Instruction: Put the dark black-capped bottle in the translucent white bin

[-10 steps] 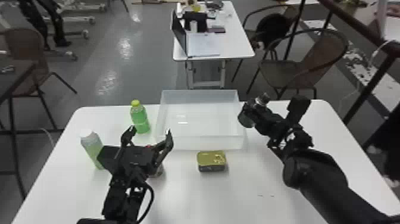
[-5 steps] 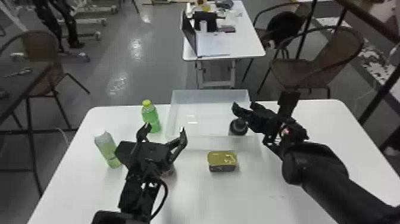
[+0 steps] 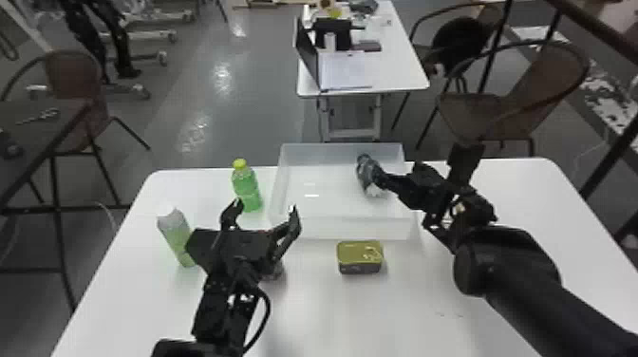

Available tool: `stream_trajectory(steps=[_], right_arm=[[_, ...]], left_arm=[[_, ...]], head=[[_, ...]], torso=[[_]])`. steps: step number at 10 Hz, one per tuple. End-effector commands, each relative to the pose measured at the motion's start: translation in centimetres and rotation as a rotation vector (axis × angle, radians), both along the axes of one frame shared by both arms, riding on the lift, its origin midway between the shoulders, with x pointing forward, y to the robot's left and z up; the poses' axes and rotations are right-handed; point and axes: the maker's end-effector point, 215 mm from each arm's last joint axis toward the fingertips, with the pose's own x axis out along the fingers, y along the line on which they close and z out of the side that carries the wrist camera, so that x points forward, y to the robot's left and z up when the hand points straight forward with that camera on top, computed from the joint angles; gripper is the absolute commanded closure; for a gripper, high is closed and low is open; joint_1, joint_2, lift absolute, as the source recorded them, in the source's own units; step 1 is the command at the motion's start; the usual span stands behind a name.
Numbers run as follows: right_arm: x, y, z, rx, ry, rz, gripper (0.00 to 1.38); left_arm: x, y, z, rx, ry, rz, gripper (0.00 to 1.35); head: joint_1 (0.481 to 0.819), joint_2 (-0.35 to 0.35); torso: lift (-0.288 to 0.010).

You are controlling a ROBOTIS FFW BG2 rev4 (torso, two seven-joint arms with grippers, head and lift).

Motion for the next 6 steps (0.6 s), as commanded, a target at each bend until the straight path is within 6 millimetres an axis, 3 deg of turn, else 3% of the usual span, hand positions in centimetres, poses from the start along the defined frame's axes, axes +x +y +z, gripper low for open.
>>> stream_trajectory(steps=[1,2,4,6], right_arm=[[-0.4,1.2,4.2,0.026,-0.111,0.036,0.07],[-1.2,0.0,6.5,0.0,-0.175,0.01,0.11],[-3.9,-6.2,8.6,-0.087,-0.234,-0.161,0.12],[-8.6,-10.9,7.2,-0.138,-0.201,-0.254,0.12]], left_arm=[[-0.7,0.8,-0.2,-0.006,-0.004,0.017,0.2],[-0.9,1.0,-0.1,-0.005,-0.009,0.022,0.2],[-1.4,1.8,-0.3,0.001,-0.007,0.04,0.2],[-1.9,2.5,-0.3,0.003,-0.003,0.063,0.2]], head=[[0.695,0.108],[0.695,0.121],[0.683,0.113],[0.692,0.068]], torso=[[-0.017],[-0.017],[-0.017],[-0.017]])
